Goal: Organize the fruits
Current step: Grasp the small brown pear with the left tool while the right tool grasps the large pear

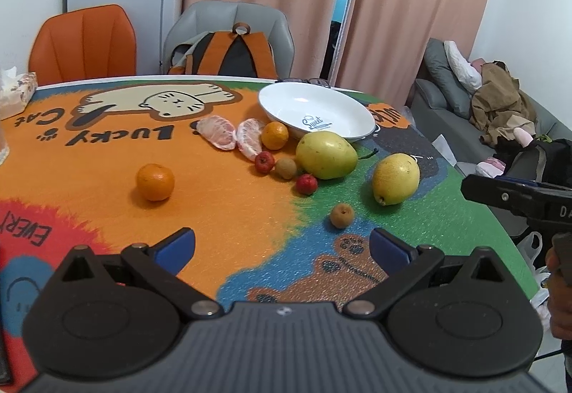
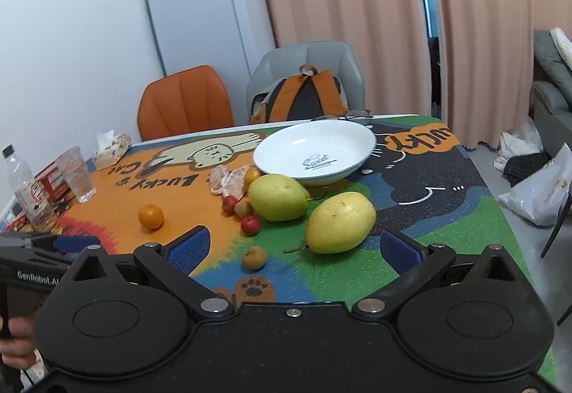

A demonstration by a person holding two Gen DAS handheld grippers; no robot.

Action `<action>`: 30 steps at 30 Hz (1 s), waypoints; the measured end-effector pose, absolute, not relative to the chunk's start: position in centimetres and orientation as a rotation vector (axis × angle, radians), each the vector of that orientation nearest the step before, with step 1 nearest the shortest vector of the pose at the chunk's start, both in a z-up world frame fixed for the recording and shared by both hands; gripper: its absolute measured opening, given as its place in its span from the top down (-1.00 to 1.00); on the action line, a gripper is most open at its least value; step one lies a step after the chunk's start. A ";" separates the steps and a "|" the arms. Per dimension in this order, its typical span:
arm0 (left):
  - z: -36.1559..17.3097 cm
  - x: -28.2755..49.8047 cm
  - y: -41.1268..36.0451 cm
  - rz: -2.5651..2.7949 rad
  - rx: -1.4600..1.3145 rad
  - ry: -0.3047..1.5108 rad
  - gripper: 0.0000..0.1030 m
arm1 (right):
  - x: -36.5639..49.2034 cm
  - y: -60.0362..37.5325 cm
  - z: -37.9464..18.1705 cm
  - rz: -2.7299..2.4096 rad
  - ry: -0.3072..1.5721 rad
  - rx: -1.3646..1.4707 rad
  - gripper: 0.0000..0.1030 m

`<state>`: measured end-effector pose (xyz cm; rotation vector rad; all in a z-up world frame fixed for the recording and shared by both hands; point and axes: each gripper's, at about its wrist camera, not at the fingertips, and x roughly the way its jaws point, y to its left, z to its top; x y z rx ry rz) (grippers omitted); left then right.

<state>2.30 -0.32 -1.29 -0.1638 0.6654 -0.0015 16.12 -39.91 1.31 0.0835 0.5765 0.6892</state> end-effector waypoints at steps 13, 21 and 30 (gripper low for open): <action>-3.2 6.5 -3.1 -0.061 -0.181 0.646 -0.81 | 19.7 -39.6 -1.7 0.689 0.637 0.148 -0.71; -4.9 9.0 -3.7 -0.089 -0.197 0.678 -0.38 | 21.6 -39.7 -3.5 0.701 0.660 0.177 -0.29; -6.8 11.6 -4.3 -0.108 -0.228 0.728 -0.04 | 23.6 -39.0 -4.5 0.709 0.693 0.210 -0.24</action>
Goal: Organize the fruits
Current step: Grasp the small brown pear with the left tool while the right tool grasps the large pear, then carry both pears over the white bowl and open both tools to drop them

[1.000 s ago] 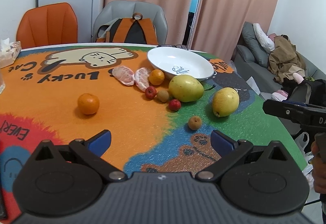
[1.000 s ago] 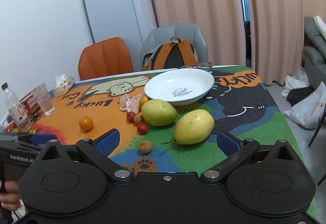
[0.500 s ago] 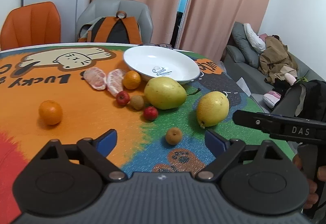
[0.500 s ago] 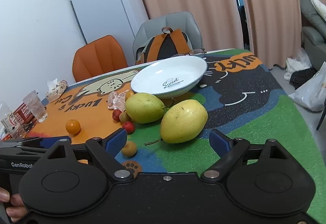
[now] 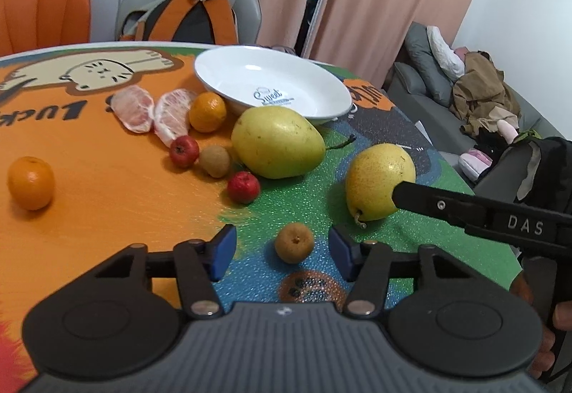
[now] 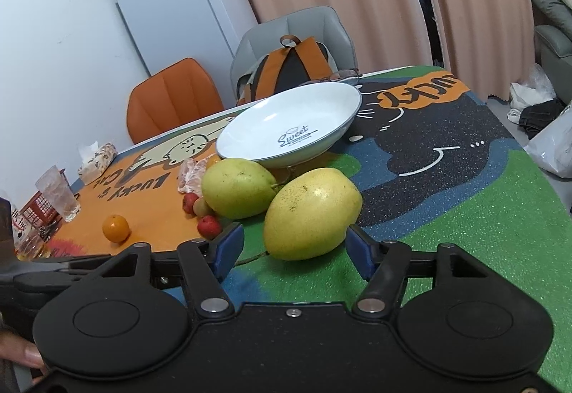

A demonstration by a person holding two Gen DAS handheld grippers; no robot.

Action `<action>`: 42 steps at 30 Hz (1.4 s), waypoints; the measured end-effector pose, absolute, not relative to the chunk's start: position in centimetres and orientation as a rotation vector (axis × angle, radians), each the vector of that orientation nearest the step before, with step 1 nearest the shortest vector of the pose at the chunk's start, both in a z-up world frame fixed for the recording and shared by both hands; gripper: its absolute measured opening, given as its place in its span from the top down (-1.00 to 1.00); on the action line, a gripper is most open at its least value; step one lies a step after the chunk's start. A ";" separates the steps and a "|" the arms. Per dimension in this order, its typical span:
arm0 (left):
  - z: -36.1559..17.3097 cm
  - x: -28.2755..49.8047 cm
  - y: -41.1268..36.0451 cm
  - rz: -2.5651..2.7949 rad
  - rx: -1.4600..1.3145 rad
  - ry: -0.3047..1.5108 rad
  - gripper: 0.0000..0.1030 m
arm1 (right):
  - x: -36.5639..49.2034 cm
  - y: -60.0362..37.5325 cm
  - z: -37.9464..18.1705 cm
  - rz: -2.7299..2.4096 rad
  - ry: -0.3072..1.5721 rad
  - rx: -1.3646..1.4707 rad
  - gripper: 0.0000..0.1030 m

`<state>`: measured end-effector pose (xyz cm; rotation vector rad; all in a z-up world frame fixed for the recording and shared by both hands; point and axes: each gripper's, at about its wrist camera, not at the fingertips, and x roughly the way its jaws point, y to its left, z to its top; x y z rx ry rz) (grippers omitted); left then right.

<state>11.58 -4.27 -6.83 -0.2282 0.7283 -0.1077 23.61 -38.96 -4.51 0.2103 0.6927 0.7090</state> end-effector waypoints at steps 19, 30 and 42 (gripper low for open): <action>-7.4 11.9 -3.7 -0.072 -0.239 0.738 0.53 | 26.0 -36.0 -6.7 0.685 0.736 0.203 -0.21; -5.9 10.7 -2.6 -0.031 -0.251 0.689 0.53 | 24.8 -36.1 -6.2 0.734 0.706 0.217 -0.19; -4.7 10.5 -0.8 0.013 -0.260 0.654 0.53 | 24.3 -35.4 -4.9 0.749 0.659 0.219 -0.18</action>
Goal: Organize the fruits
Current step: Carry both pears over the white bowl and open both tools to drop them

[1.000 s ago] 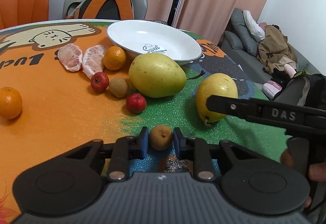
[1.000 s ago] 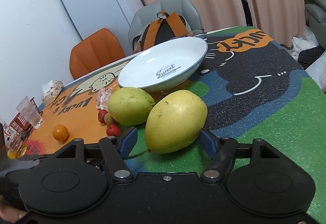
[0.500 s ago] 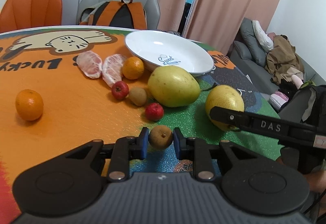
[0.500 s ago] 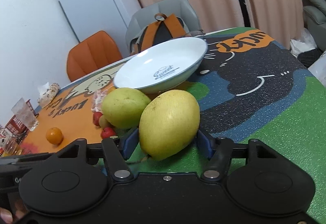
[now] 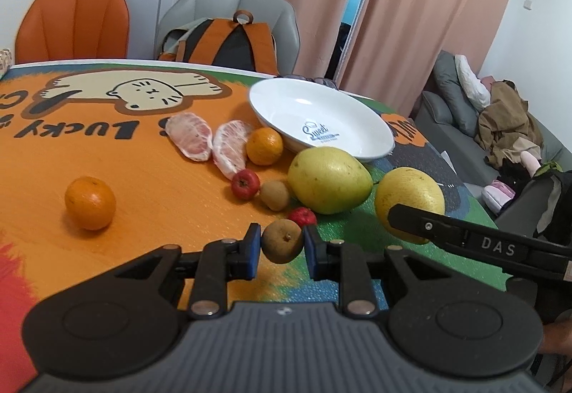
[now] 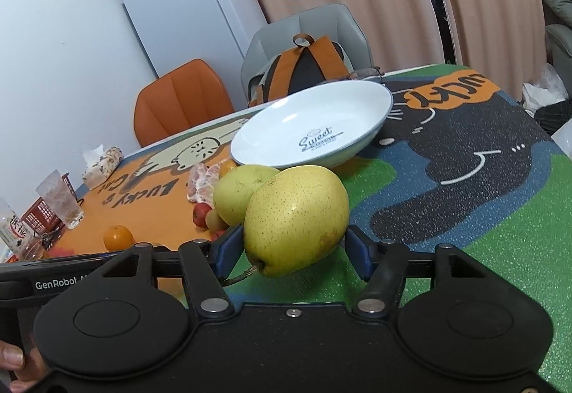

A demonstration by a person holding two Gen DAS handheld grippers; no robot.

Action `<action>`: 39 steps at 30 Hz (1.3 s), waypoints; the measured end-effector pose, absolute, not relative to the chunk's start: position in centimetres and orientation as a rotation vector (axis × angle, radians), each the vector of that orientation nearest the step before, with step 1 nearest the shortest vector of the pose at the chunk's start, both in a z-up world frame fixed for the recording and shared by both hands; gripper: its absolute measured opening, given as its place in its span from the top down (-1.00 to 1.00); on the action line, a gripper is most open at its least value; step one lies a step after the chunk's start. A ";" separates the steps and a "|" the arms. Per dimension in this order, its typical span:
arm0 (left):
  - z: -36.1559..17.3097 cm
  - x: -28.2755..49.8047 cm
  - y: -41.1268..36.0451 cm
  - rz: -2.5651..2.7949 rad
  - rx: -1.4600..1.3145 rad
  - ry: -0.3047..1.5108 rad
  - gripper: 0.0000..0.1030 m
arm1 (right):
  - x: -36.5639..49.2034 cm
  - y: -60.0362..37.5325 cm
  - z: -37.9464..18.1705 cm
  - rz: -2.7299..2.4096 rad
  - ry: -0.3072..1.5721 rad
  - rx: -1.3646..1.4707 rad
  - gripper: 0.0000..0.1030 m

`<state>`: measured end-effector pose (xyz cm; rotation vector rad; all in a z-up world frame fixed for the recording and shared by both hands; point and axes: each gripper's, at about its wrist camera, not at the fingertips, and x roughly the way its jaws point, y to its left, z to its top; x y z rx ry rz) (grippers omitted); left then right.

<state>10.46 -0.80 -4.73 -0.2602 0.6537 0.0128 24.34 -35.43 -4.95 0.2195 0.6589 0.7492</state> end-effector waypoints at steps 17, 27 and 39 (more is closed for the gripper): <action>-2.9 12.5 0.0 0.018 -0.243 0.614 0.53 | 26.2 -34.9 -2.7 0.751 0.590 0.220 -0.18; -1.9 14.7 0.4 0.017 -0.218 0.599 0.53 | 28.6 -33.6 -1.1 0.760 0.550 0.211 -0.18; -1.3 17.7 1.6 0.040 -0.183 0.611 0.53 | 31.9 -31.8 0.2 0.745 0.545 0.186 -0.18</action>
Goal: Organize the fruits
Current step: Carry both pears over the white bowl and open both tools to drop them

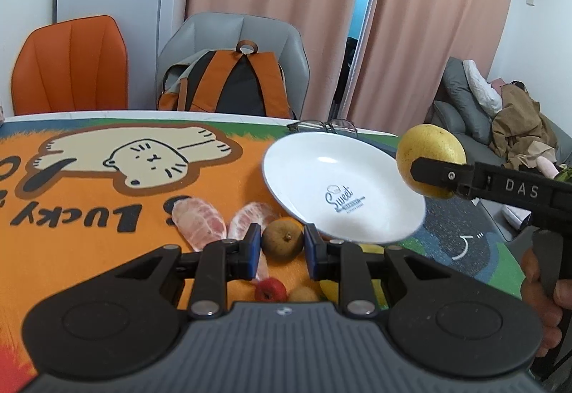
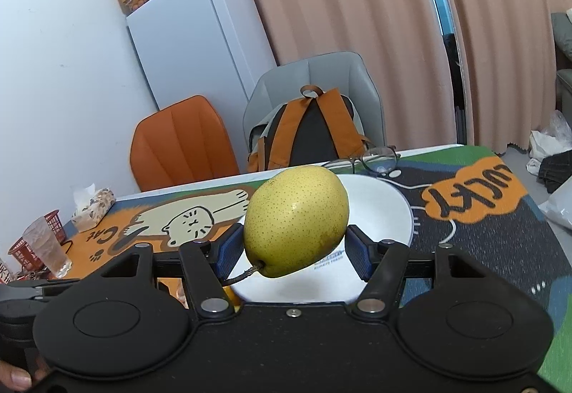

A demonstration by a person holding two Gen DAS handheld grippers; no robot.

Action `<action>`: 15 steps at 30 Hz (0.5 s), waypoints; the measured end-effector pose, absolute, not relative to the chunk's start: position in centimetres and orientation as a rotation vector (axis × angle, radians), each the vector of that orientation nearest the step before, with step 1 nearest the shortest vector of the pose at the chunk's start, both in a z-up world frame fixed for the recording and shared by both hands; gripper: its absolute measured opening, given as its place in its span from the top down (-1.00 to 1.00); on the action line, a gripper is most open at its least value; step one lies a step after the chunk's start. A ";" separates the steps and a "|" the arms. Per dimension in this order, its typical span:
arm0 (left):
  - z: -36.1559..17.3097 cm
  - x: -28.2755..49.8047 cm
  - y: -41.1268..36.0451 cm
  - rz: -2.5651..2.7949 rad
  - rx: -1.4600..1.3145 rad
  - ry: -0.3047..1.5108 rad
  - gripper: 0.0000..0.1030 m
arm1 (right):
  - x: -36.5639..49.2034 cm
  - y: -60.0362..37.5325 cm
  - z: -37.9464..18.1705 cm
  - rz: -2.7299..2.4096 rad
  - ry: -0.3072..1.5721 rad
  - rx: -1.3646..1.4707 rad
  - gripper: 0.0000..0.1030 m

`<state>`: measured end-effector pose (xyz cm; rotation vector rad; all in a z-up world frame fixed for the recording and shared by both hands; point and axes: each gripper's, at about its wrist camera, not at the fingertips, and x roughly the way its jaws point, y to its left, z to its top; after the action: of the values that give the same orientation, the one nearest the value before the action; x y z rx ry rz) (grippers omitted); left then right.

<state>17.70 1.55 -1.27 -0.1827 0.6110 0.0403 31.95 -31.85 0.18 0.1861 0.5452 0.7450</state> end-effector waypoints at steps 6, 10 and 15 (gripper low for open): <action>-0.2 19.3 2.2 0.063 -0.156 0.595 0.53 | 33.4 -31.9 0.1 0.740 0.545 0.191 -0.19; 0.1 20.5 2.2 0.071 -0.146 0.598 0.53 | 34.3 -31.7 -0.4 0.724 0.551 0.179 -0.19; 0.0 22.1 2.0 0.080 -0.125 0.610 0.53 | 34.9 -31.3 -1.9 0.716 0.574 0.147 -0.19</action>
<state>22.10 1.98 -0.04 -0.1248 0.6103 0.0796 34.89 -31.25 -1.93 0.1467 0.5737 0.7162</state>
